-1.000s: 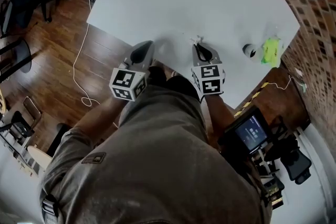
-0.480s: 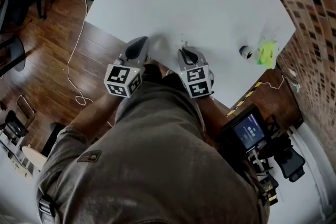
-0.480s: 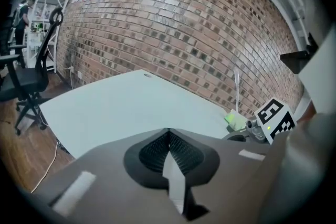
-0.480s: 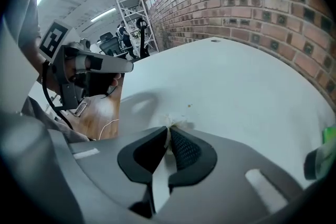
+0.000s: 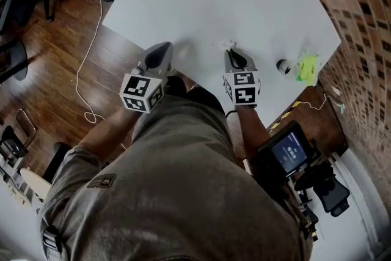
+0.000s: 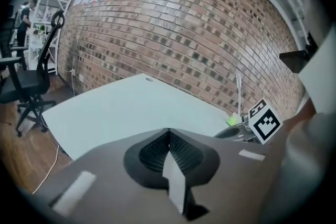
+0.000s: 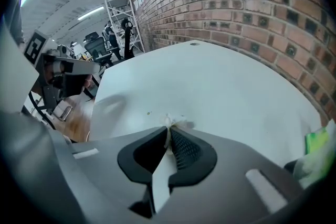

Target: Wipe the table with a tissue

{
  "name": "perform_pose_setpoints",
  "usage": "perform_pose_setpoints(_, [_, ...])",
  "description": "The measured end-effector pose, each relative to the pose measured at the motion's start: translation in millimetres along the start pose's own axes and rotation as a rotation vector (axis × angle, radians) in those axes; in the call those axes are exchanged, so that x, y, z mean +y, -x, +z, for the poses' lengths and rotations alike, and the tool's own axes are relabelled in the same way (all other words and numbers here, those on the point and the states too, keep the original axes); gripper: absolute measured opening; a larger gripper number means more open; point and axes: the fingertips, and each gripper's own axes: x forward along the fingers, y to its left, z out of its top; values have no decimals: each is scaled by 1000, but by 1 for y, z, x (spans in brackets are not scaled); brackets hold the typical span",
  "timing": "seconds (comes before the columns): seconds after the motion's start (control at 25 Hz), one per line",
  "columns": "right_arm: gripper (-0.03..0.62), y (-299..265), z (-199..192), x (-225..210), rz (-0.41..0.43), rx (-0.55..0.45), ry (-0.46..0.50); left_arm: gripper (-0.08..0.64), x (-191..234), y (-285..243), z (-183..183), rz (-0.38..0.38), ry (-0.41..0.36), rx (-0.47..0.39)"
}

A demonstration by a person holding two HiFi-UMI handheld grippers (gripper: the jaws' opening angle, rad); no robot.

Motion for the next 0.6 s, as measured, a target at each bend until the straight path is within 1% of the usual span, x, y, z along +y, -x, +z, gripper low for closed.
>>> perform_pose_setpoints(0.12, [32, -2, -1, 18, 37, 15, 34, 2, 5, 3, 2, 7, -2, -1])
perform_pose_setpoints(0.32, [32, -6, -1, 74, 153, 32, 105, 2, 13, 8, 7, 20, -3, -8])
perform_pose_setpoints(0.4, [32, -8, -2, 88, 184, 36, 121, 2, 15, 8, 9, 22, -5, -12])
perform_pose_setpoints(0.48, [32, -11, 0, 91, 191, 34, 122, 2, 17, 9, 11, 25, -6, -16])
perform_pose_setpoints(0.6, [32, -15, 9, 77, 164, 16, 102, 2, 22, 12, 14, 32, -8, -18])
